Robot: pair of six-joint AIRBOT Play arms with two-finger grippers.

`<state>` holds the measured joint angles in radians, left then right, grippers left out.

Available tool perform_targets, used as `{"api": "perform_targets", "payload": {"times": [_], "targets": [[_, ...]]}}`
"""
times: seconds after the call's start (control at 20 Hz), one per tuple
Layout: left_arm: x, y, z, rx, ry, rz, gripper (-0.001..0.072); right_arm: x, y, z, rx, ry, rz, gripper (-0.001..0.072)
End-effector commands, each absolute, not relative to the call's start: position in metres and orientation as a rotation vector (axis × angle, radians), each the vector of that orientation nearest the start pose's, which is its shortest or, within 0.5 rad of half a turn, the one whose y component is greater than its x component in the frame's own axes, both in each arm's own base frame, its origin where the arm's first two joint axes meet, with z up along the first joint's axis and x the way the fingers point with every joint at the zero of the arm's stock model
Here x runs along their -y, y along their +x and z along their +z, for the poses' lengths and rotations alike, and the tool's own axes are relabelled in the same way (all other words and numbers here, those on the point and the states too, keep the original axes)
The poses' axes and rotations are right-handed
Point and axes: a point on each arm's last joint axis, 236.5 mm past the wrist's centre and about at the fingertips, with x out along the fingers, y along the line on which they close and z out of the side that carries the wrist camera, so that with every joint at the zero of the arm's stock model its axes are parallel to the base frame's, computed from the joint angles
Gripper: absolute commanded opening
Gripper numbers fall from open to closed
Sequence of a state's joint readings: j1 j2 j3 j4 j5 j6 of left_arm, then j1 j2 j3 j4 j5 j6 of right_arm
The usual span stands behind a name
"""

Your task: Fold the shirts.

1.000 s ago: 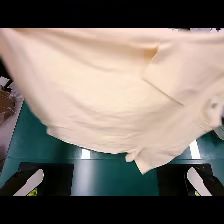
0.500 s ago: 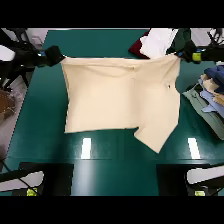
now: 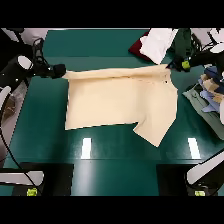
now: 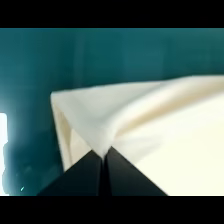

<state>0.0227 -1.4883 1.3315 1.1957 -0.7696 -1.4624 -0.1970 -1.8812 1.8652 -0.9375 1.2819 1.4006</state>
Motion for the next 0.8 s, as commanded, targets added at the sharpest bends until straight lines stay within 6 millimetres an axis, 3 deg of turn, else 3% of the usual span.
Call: {"api": "perform_targets", "payload": {"times": [0.0, 0.25, 0.4, 0.45, 0.5, 0.55, 0.75], "targets": [[0.041, 0.494, 0.004, -1.005, -0.214, -0.135, 0.0022, -0.015, 0.502, -0.019, -1.349, 0.497, 0.301, 0.002], [0.059, 0.465, -0.021, -1.143, -0.18, -0.211, 0.0024, -0.032, 0.465, -0.063, -1.496, 0.544, 0.304, 0.002], [0.075, 0.442, -0.037, -1.234, -0.158, -0.254, 0.0024, -0.038, 0.47, -0.059, -1.469, 0.553, 0.333, 0.0047], [0.074, 0.439, -0.039, -1.249, -0.159, -0.252, 0.0109, -0.035, 0.476, -0.049, -1.443, 0.549, 0.331, 0.0117], [0.067, 0.438, -0.04, -1.258, -0.17, -0.222, 0.0416, -0.028, 0.48, -0.037, -1.41, 0.546, 0.324, 0.0199], [0.055, 0.437, -0.039, -1.264, -0.205, -0.172, 0.0667, -0.019, 0.483, -0.02, -1.371, 0.544, 0.313, 0.0316], [0.004, 0.428, -0.007, -1.24, -0.287, -0.077, 0.0693, 0.024, 0.455, 0.032, -1.283, 0.575, 0.241, 0.046]]}}
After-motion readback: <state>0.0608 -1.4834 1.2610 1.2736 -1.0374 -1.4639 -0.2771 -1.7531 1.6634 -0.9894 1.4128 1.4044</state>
